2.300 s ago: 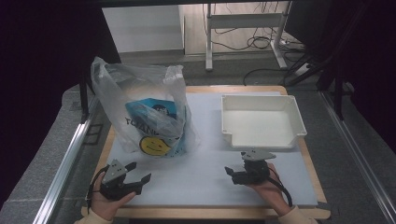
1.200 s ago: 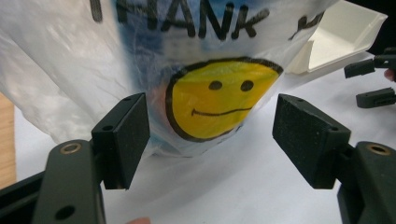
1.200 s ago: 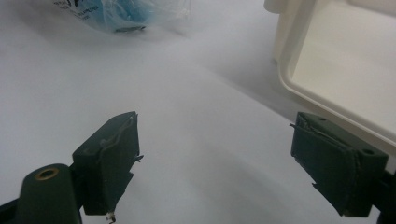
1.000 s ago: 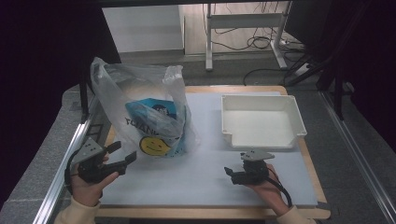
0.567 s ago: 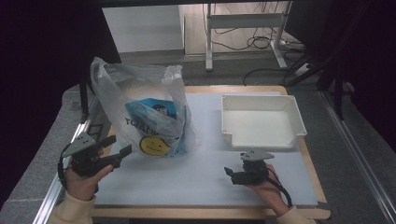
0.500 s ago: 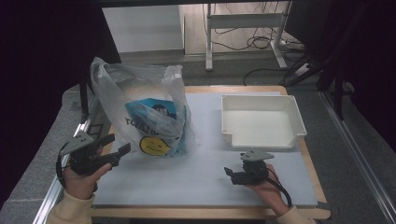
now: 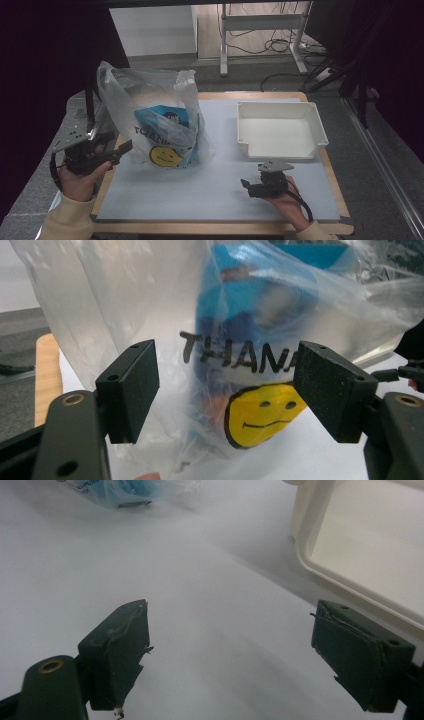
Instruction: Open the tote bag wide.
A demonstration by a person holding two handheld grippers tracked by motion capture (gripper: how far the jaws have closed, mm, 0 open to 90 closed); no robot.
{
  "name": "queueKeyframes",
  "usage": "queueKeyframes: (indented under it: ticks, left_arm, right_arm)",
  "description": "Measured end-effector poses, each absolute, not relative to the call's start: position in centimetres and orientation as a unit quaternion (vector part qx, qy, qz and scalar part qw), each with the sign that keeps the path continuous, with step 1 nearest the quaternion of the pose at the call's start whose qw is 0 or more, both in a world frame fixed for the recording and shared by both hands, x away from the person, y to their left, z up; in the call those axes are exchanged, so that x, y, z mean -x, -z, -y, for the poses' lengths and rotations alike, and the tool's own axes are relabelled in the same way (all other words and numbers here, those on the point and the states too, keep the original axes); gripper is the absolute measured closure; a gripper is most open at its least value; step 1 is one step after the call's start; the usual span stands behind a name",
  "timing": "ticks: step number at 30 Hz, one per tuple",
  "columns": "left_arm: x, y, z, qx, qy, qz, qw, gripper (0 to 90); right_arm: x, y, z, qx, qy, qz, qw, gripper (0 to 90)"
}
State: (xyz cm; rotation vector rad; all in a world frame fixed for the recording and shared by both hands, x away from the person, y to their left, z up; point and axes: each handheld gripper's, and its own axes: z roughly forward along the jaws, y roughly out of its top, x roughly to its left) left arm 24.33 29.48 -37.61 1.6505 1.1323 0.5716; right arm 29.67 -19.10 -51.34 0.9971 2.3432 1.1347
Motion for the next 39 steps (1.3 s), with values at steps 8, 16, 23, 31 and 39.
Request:
queueKeyframes:
  ticks: [8, 16, 23, 31, 39]
  left_arm:
    - [-25.4, 35.9, -30.4, -0.679, -0.245, -0.475, 0.503, 22.0]
    - [-27.3, 34.9, -31.2, -0.677, -0.253, -0.479, 0.498, 13.7]
    - [-28.6, 33.3, -31.5, -0.675, -0.252, -0.471, 0.509, 11.0]
    - [-30.7, 33.4, -31.4, -0.682, -0.256, -0.479, 0.489, 8.2]
    - [-32.5, 34.2, -30.7, -0.691, -0.265, -0.471, 0.481, 42.7]
  right_arm:
    - [-29.7, 51.5, 19.0, -0.354, -0.396, -0.829, 0.173, 15.6]
    - [-29.7, 51.5, 19.0, -0.355, -0.392, -0.831, 0.173, 15.6]
    - [-29.8, 51.6, 19.0, -0.353, -0.390, -0.832, 0.173, 15.7]
    - [-29.8, 51.7, 18.9, -0.351, -0.387, -0.835, 0.174, 15.6]
    - [-29.8, 51.8, 19.0, -0.352, -0.387, -0.834, 0.176, 15.7]
